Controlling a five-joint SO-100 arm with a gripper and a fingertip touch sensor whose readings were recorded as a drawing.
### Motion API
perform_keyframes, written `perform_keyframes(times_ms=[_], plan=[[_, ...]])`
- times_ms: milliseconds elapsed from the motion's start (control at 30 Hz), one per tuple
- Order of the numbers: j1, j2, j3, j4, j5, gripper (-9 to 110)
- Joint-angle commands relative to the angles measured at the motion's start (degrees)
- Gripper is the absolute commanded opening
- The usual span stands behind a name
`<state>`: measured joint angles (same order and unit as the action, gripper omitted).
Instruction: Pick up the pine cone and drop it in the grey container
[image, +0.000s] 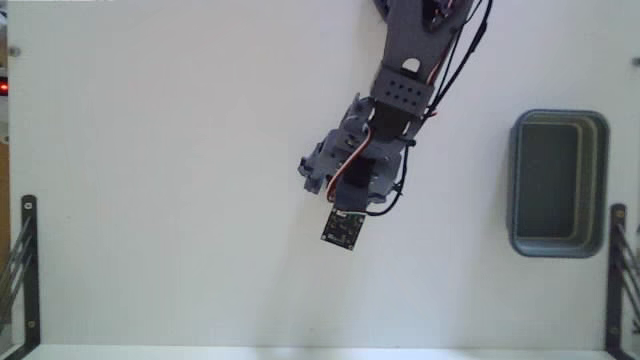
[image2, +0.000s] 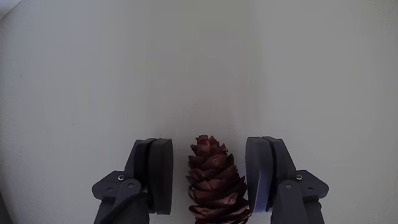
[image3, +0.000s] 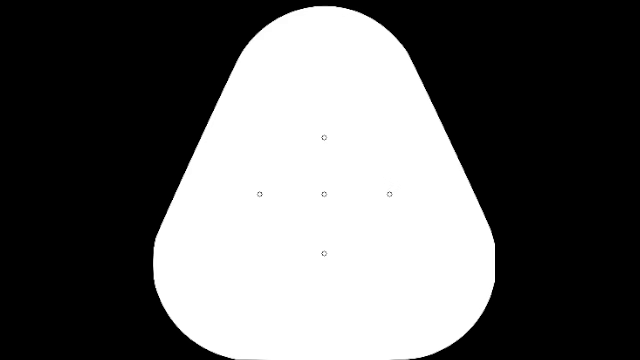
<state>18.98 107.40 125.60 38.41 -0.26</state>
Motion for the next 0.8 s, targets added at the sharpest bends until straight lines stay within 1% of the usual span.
perform_keyframes(times_ms=[0, 767], plan=[[0.07, 1.33, 0.16, -1.03, 0.26, 68], [0.07, 1.33, 0.16, -1.03, 0.26, 61]])
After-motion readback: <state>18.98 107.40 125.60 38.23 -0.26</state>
